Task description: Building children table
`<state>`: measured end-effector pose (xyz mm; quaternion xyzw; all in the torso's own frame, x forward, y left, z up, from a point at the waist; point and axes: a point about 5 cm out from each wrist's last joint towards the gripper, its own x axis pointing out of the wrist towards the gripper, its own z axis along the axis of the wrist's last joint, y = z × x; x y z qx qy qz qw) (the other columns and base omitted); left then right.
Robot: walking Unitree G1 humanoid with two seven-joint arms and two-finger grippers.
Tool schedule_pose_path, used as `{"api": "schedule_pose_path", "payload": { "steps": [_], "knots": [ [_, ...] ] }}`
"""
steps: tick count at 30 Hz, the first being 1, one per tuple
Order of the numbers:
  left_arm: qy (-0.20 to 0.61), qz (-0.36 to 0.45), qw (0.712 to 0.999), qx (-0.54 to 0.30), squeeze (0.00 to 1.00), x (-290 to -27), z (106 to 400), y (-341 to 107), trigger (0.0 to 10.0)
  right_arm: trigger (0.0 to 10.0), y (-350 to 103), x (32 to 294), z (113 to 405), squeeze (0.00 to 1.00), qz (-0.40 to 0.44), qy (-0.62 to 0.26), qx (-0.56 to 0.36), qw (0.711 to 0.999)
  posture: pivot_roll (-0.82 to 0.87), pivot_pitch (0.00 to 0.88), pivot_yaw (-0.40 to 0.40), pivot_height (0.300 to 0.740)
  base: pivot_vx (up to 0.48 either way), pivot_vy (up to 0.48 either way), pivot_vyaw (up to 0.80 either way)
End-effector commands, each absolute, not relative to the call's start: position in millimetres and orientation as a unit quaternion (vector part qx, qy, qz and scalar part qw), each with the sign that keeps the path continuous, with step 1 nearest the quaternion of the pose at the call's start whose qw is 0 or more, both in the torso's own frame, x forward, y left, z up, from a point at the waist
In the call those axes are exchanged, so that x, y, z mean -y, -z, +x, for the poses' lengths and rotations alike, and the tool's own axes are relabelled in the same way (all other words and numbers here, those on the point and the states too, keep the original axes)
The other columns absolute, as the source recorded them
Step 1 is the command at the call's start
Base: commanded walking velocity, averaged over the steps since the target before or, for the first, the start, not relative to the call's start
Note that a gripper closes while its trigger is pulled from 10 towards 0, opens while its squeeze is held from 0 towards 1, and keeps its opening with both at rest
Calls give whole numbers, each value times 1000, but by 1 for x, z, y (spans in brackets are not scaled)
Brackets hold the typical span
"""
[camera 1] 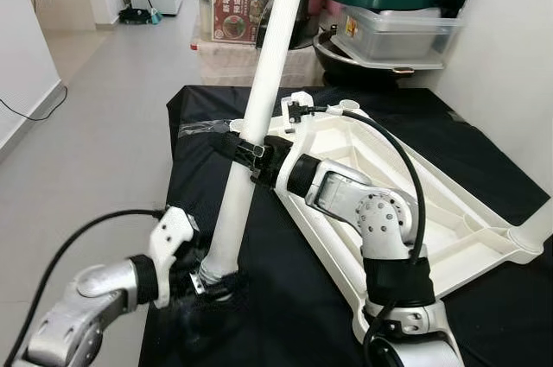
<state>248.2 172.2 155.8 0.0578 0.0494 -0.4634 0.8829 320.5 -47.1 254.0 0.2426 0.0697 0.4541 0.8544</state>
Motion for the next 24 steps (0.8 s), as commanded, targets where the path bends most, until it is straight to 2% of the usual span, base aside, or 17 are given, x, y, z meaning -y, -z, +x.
{"api": "schedule_pose_path", "payload": {
  "steps": [1, 5, 10, 11, 12, 16, 24],
  "knots": [
    [428, 69, 900, -35, 1000, -183, 253, -163, 10000, 0, -265, 64, 329, 0, 234, -431, -38, 870, 93, 0, -92, 740, 0, 0, 0],
    [364, 73, 928, -3, 1000, -197, 257, -175, 10000, 0, -275, 94, 344, 0, 204, -385, -7, 900, 97, 0, -100, 740, 0, 0, 0],
    [299, 62, 952, 32, 1000, -208, 260, -186, 10000, 0, -286, 119, 353, 0, 193, -350, 19, 917, 100, 0, -102, 740, 0, 0, 0],
    [234, 31, 970, 59, 0, -221, 264, -193, 10000, 0, -292, 135, 358, 0, 190, -325, 35, 926, 102, 0, -104, 740, 0, 0, 0],
    [204, 12, 977, 66, 0, -226, 266, -194, 10000, 0, -294, 141, 358, 0, 189, -316, 40, 929, 103, 0, -104, 740, 0, 0, 0],
    [179, -11, 981, 71, 0, -228, 264, -192, 10000, 0, -294, 149, 359, 0, 184, -306, 46, 933, 99, 0, -102, 740, 0, 0, 0],
    [155, -35, 986, 44, 0, -210, 264, -173, 10000, 0, -286, 150, 356, 0, 184, -305, 42, 934, 91, 0, -98, 740, 0, 0, 0]
  ]
}}
